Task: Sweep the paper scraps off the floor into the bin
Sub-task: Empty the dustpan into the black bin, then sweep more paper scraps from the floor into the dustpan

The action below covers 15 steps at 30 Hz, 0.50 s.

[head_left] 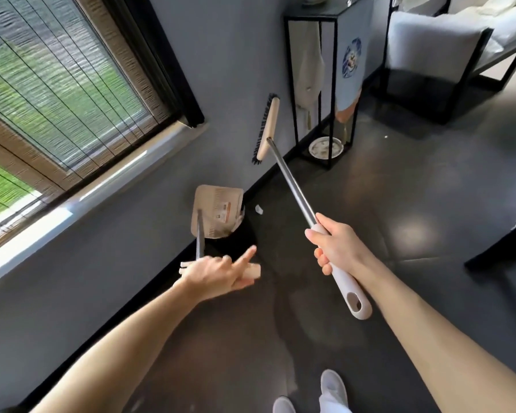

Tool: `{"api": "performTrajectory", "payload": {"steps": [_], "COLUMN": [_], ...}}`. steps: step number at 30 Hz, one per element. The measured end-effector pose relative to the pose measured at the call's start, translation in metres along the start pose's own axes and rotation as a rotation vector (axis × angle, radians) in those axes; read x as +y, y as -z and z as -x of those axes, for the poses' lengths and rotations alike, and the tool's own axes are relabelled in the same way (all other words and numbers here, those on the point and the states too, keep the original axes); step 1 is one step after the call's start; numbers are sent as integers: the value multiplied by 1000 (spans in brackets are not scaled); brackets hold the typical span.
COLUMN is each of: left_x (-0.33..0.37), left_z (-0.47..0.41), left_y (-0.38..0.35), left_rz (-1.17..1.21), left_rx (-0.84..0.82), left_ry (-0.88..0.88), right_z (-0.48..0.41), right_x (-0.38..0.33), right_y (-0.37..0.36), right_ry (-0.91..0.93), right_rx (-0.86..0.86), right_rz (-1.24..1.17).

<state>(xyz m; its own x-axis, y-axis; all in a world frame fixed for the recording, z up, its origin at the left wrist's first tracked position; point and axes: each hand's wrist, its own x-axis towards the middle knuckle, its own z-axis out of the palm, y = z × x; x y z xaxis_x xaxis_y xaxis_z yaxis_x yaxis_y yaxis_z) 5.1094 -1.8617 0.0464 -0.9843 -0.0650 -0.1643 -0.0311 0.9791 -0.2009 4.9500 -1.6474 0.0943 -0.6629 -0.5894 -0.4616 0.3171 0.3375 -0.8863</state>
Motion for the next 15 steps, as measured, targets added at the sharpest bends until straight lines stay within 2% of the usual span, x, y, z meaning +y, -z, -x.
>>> {"api": "performTrajectory", "payload": {"steps": [9,12,15], "left_x": [-29,-29,-19], "left_z": [21,33,43], "left_y": [135,167,170], "left_rz": [366,568,574], "left_rx": [282,497,538], "left_ry": [564,554,419], "right_z": [25,47,74], "right_x": [5,12,26], "right_y": [-13,-25,-35], "right_ry": [-18,-19,-29], "right_rx": [9,38,73], "right_rz": [-11,-55,-120]}}
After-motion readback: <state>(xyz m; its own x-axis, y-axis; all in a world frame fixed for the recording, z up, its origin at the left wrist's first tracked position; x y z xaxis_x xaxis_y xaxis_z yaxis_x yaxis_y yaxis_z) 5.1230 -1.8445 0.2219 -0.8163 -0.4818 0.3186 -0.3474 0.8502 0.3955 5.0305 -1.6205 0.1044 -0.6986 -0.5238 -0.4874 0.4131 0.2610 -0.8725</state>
